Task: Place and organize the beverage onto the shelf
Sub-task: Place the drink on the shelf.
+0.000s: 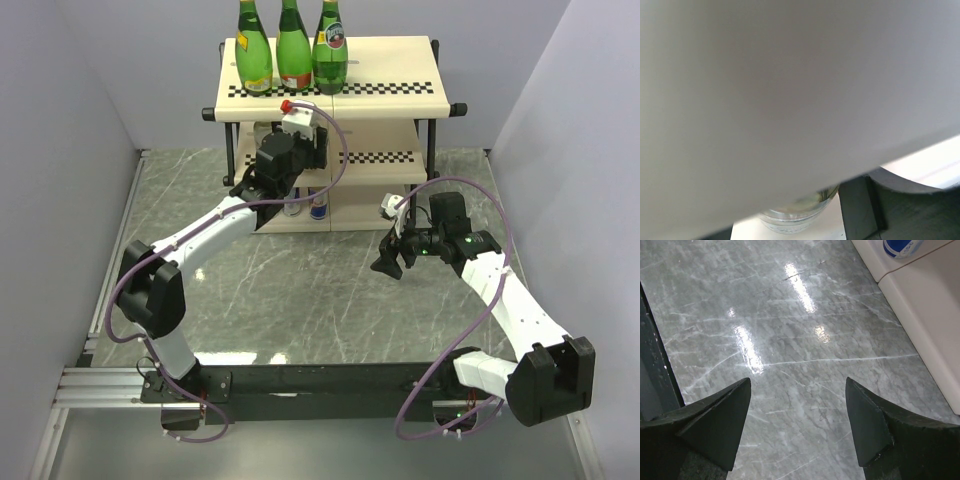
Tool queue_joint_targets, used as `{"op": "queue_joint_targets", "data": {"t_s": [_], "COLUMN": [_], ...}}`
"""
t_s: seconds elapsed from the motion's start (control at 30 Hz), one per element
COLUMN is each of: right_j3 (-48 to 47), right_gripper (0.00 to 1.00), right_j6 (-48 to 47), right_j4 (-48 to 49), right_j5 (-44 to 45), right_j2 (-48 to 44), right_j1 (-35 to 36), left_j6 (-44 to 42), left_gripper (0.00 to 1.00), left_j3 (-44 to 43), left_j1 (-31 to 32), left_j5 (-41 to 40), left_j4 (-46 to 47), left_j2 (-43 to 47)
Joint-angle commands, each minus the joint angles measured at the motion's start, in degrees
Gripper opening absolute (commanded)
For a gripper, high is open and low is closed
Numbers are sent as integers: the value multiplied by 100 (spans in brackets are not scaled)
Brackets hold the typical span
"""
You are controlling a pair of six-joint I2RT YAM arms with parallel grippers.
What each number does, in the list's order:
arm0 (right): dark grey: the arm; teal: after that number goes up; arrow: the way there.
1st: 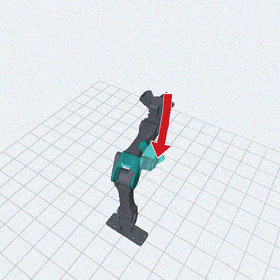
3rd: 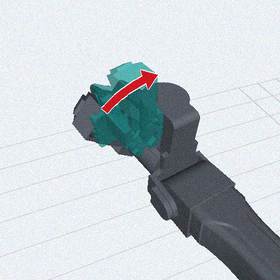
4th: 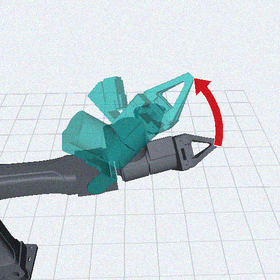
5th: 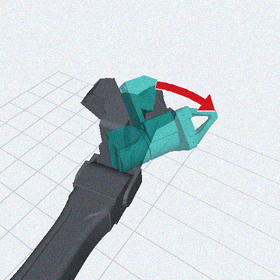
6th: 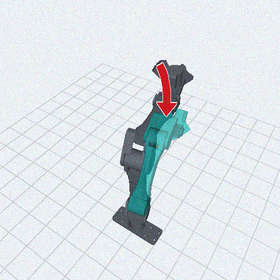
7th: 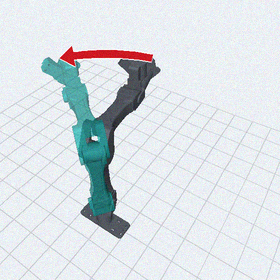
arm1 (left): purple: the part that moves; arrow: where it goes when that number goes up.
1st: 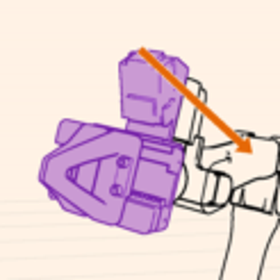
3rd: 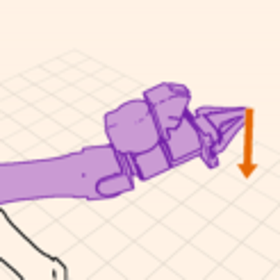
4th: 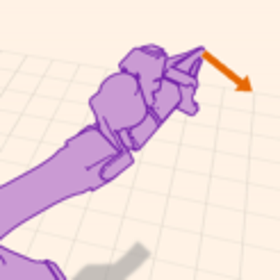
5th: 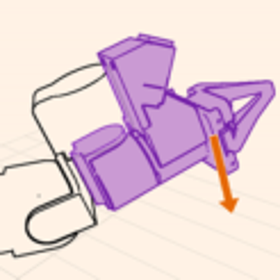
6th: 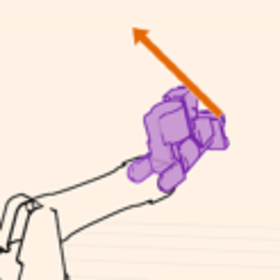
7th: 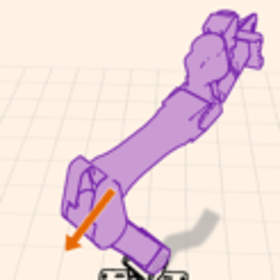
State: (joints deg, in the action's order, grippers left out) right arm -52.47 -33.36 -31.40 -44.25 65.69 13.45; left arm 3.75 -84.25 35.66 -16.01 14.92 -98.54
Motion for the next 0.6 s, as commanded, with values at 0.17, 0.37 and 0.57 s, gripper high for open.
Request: {"op": "queue_joint_targets", "data": {"t_s": [0.17,0.37,0.57], "right_j3": [-211,-211,-211], "right_gripper": [82,82,82], "right_j6": [-82,-82,-82], "right_j4": [2,2,2], "right_j5": [-101,-93,-93], "right_j2": [-136,-136,-136], "right_j1": [-53,-53,-53], "left_j6": [12,38,47], "left_gripper": [47,66,77], "left_j3": [-435,-373,-373], "left_j1": [-15,-6,-6], "left_j5": [-139,-183,-183], "left_j4": [741,802,767], "left_j2": [160,186,230]}}
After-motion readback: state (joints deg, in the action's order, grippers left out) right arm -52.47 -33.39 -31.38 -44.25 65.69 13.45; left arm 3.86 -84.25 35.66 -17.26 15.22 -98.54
